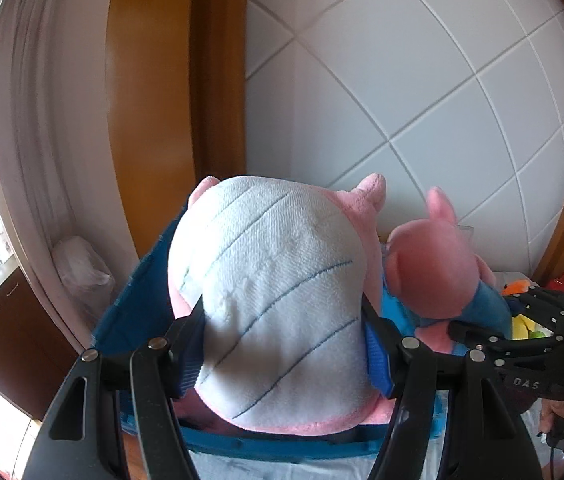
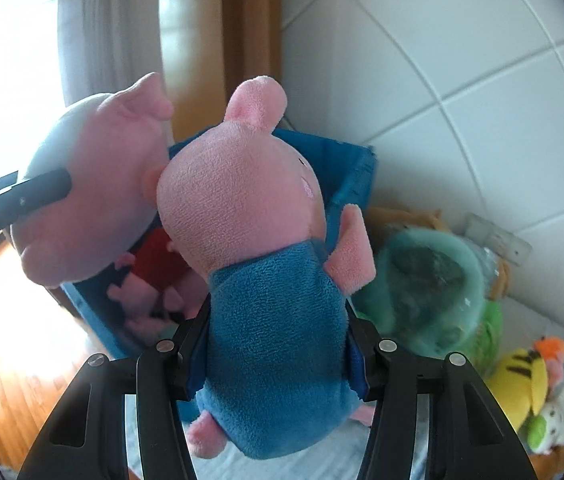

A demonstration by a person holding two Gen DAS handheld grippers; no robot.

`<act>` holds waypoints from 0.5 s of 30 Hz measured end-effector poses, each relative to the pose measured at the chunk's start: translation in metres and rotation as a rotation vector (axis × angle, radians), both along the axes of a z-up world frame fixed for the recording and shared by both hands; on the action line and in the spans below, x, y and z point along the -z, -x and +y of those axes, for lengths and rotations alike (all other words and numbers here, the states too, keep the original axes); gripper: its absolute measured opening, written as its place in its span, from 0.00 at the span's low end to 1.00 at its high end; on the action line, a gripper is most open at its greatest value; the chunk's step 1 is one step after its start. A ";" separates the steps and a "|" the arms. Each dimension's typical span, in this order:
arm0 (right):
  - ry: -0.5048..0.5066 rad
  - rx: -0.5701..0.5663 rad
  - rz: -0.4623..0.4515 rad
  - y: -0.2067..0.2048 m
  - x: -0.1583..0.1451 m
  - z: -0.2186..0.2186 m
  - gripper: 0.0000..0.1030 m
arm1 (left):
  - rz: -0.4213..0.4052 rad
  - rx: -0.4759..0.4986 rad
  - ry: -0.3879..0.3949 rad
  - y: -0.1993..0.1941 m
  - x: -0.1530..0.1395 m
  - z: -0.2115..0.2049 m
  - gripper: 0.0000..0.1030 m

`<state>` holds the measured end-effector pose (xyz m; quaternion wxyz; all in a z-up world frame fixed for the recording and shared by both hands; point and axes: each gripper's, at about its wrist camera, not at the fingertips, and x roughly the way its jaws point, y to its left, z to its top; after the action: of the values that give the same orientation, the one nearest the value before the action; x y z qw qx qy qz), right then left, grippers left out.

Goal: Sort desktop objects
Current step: 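Lift and carry the whale and blue-shirted pig over the blue crate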

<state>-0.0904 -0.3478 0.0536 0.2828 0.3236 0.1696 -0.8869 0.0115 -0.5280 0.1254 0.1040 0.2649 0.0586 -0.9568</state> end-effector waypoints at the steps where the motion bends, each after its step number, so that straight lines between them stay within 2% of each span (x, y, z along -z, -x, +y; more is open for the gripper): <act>1: -0.005 0.000 -0.001 0.003 0.001 -0.010 0.52 | 0.000 -0.001 0.001 0.001 0.001 -0.007 0.64; 6: -0.035 0.009 -0.005 0.019 0.004 -0.058 0.52 | -0.006 -0.012 -0.003 0.010 0.005 -0.039 0.64; 15: -0.081 0.025 -0.010 0.042 0.008 -0.094 0.52 | 0.001 -0.009 -0.024 0.029 0.011 -0.072 0.64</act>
<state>-0.1324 -0.4417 0.0451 0.2591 0.3415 0.1999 -0.8811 -0.0174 -0.6004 0.1141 0.1050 0.2654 0.0713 -0.9558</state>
